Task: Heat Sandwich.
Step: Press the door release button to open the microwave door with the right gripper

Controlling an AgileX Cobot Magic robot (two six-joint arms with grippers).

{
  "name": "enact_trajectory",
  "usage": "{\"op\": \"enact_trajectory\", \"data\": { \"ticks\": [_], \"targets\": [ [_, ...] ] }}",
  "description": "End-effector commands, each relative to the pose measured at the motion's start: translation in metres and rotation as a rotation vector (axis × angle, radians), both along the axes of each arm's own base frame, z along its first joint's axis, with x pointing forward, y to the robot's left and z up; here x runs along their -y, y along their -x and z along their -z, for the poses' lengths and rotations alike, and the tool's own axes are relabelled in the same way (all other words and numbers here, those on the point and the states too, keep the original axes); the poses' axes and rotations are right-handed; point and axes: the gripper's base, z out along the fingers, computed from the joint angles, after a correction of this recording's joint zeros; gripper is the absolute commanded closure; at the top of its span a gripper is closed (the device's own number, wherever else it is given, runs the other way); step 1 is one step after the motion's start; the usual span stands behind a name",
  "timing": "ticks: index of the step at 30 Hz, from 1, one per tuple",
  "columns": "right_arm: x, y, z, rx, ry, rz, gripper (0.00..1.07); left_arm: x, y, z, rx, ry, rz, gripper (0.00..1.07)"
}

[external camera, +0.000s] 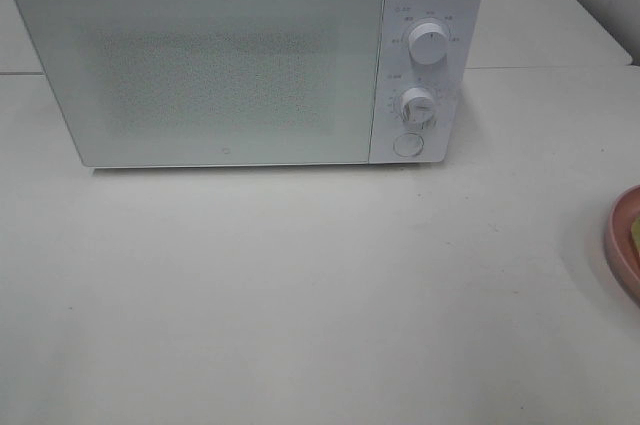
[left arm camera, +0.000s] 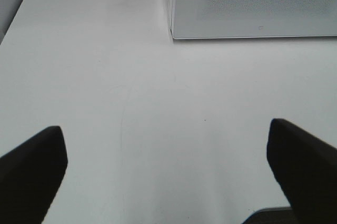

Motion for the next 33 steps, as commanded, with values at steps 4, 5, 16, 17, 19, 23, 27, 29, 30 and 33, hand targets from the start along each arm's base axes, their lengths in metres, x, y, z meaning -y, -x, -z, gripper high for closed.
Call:
{"op": "enact_trajectory", "data": {
  "ticks": [4, 5, 16, 17, 19, 23, 27, 29, 30, 33],
  "targets": [
    [-0.001, -0.019, 0.0, 0.005, -0.007, 0.005, 0.31, 0.0, 0.004, 0.0, 0.035, 0.007, 0.0, 0.09],
    [-0.002, -0.025, 0.001, 0.003, -0.007, 0.004, 0.31, 0.0, 0.004, 0.0, 0.035, 0.007, 0.0, 0.09],
    [-0.004, -0.053, 0.008, -0.005, -0.006, -0.001, 0.31, 0.0, 0.004, 0.0, 0.035, 0.007, 0.0, 0.09],
    [-0.004, -0.055, 0.008, -0.003, -0.007, -0.002, 0.31, 0.0, 0.004, 0.0, 0.035, 0.007, 0.0, 0.09],
    [-0.005, -0.064, 0.01, 0.008, -0.007, -0.004, 0.31, 0.0, 0.004, 0.0, 0.035, 0.007, 0.0, 0.09],
    [-0.005, -0.074, 0.013, 0.016, -0.008, -0.007, 0.31, 0.0, 0.004, 0.0, 0.035, 0.007, 0.0, 0.09],
    [-0.006, -0.083, 0.016, 0.021, -0.009, -0.009, 0.31, 0.0, 0.004, 0.0, 0.035, 0.007, 0.0, 0.09],
    [-0.007, -0.091, 0.019, 0.024, -0.01, -0.011, 0.31, 0.0, 0.004, 0.0, 0.035, 0.007, 0.0, 0.09],
    [-0.007, -0.094, 0.02, 0.029, -0.01, -0.011, 0.31, 0.0, 0.004, 0.0, 0.035, 0.007, 0.0, 0.09],
    [-0.008, -0.102, 0.022, 0.049, -0.012, -0.014, 0.31, 0.0, 0.004, 0.0, 0.035, 0.007, 0.0, 0.09]
  ]
}}
